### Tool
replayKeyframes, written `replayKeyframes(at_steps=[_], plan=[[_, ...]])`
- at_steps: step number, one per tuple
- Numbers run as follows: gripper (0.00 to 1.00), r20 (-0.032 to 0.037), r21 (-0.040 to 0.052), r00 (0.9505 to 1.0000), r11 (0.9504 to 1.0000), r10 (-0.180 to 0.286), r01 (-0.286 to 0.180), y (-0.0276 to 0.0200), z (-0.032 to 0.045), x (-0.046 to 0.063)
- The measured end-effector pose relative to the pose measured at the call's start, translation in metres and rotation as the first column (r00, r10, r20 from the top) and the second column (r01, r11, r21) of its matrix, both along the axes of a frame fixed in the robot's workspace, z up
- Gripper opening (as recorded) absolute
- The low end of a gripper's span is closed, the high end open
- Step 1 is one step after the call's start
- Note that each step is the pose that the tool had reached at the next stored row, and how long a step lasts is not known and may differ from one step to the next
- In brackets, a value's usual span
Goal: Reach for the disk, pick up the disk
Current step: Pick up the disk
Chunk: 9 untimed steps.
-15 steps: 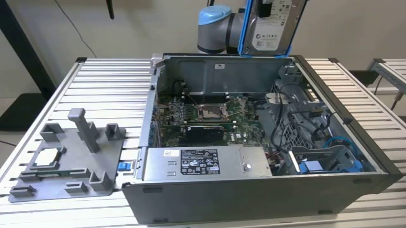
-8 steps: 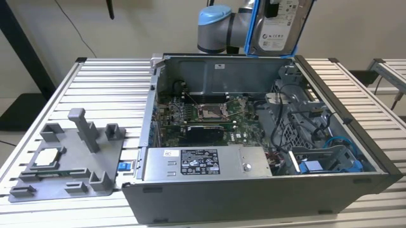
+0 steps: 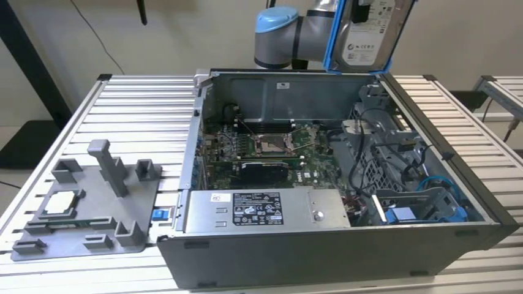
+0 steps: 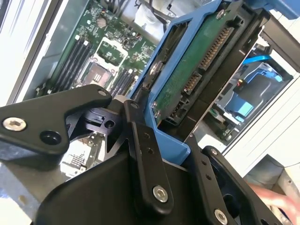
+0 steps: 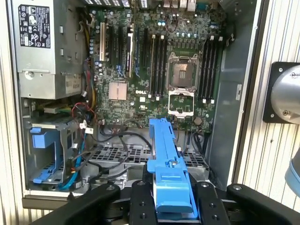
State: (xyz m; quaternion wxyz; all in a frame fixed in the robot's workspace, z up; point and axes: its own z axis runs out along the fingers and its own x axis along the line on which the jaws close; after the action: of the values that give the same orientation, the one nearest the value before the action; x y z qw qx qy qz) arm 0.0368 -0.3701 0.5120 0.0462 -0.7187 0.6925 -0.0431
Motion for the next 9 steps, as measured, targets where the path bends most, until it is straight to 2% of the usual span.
replayKeyframes(at_steps=[9], plan=[[0.00,0.0000,0.0001,1.0000,1.0000,0.000,0.000,0.0000,0.0000,0.016]])
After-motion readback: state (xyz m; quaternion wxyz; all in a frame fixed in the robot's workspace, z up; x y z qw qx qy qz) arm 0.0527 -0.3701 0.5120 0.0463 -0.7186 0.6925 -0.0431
